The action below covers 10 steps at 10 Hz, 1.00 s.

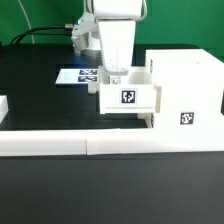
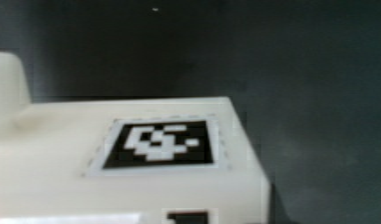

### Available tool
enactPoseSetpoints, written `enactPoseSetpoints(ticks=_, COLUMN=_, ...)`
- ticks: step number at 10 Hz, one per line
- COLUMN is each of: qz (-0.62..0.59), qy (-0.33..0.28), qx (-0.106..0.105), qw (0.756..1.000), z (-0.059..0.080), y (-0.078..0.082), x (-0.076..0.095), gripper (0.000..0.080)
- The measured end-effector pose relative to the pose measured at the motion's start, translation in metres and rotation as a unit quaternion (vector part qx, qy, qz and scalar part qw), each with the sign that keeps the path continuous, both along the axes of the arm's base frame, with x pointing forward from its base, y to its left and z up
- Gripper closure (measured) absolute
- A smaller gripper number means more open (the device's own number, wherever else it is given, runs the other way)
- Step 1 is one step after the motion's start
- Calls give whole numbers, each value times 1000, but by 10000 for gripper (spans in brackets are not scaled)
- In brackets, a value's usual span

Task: Assemble drawer

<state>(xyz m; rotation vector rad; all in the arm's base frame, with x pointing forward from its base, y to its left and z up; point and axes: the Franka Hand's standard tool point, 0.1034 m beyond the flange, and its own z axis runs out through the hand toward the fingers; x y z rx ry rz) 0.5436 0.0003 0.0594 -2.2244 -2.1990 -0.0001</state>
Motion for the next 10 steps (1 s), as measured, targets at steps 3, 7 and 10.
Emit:
enactPoseSetpoints(ticks=3, qz=3, qy=-1, qx=0, qw=1000, z=0, y=6, x=0, gripper=757)
enactPoseSetpoints(ticks=7, qz=3, qy=-2, qx=0, qw=1000, z=-1, y=5, x=-1, gripper=757)
enactPoseSetpoints(ticks=10, qz=12, qy=-9, qx=3, qw=1000, z=0, y=14, x=1, gripper=757)
